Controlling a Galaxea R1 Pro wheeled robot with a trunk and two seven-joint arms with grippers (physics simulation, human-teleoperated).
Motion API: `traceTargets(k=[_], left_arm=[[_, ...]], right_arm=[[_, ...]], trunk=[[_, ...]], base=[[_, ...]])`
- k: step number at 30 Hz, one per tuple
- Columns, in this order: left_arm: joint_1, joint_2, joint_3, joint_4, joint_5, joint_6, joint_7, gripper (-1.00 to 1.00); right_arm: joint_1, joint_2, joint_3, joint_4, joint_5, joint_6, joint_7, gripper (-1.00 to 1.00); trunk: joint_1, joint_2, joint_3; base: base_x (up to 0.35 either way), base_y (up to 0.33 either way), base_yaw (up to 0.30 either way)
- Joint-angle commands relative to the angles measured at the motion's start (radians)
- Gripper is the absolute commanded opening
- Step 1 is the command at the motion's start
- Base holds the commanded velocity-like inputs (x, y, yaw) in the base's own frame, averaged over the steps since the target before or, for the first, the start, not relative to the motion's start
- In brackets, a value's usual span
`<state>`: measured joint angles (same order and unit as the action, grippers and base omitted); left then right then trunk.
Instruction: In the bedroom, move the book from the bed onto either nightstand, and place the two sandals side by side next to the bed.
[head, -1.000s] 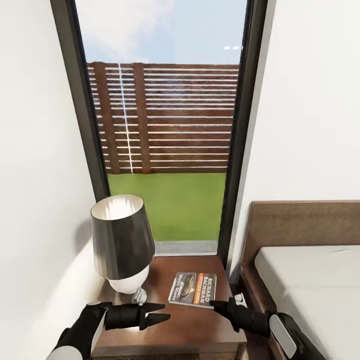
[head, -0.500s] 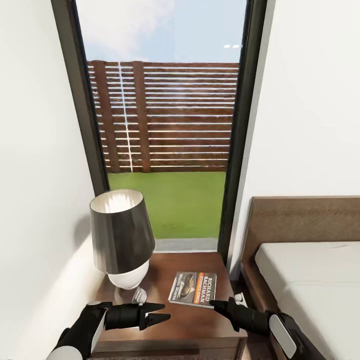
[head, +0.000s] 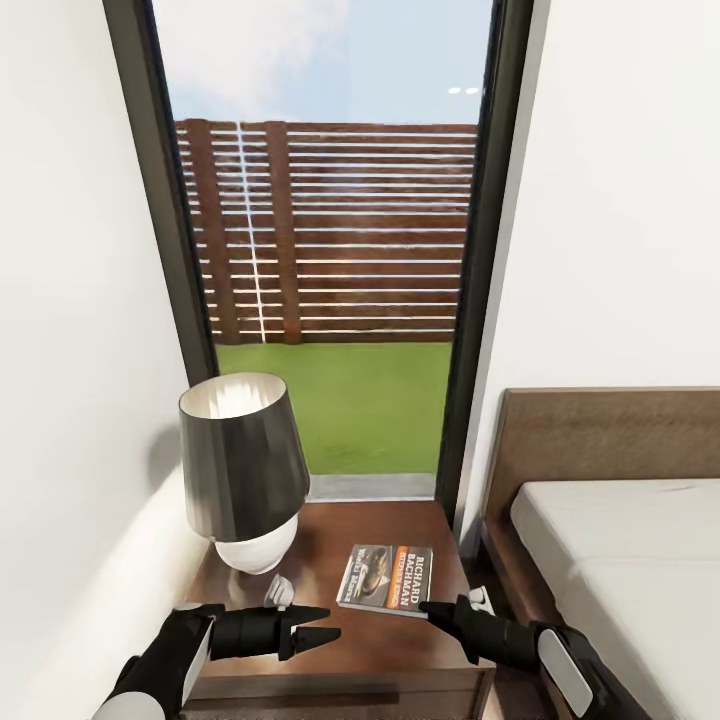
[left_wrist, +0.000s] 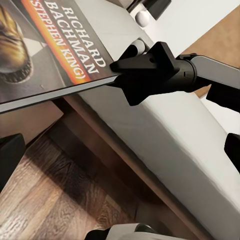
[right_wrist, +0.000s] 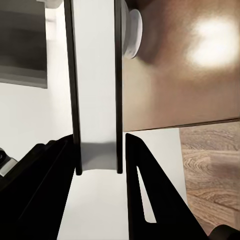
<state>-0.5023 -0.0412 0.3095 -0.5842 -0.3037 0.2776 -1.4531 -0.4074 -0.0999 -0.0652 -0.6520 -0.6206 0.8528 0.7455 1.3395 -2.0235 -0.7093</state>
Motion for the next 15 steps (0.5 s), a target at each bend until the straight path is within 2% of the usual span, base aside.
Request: traceTargets(k=[1, 4, 9, 15], left_arm=[[-0.001, -0.001, 0.008, -0.001, -0.011, 0.011, -0.007, 1.0], [-0.001, -0.001, 0.008, -0.001, -0.011, 0.01, -0.007, 1.0], [-0.001, -0.002, 0.008, -0.001, -0.011, 0.01, -0.007, 1.0], [-0.001, -0.002, 0.008, -0.001, -0.011, 0.009, -0.007, 1.0]], right_arm=[[-0.001, 0.0, -0.002, 0.0, 0.001, 0.005, 0.003, -1.0], [-0.001, 0.0, -0.002, 0.0, 0.001, 0.005, 0.003, -1.0], [-0.001, 0.001, -0.002, 0.0, 0.001, 0.005, 0.003, -1.0], [-0.001, 0.002, -0.002, 0.0, 0.006, 0.004, 0.002, -1.0]], trunk=[[0.0, -0.001, -0.001], [0.0, -0.001, -0.001], [0.0, -0.001, -0.001], [0.0, -0.001, -0.001]], base=[[0.0, 0.0, 0.0], [0.016, 0.0, 0.0], [0.222, 0.0, 0.0], [0.107, 0.0, 0.0]])
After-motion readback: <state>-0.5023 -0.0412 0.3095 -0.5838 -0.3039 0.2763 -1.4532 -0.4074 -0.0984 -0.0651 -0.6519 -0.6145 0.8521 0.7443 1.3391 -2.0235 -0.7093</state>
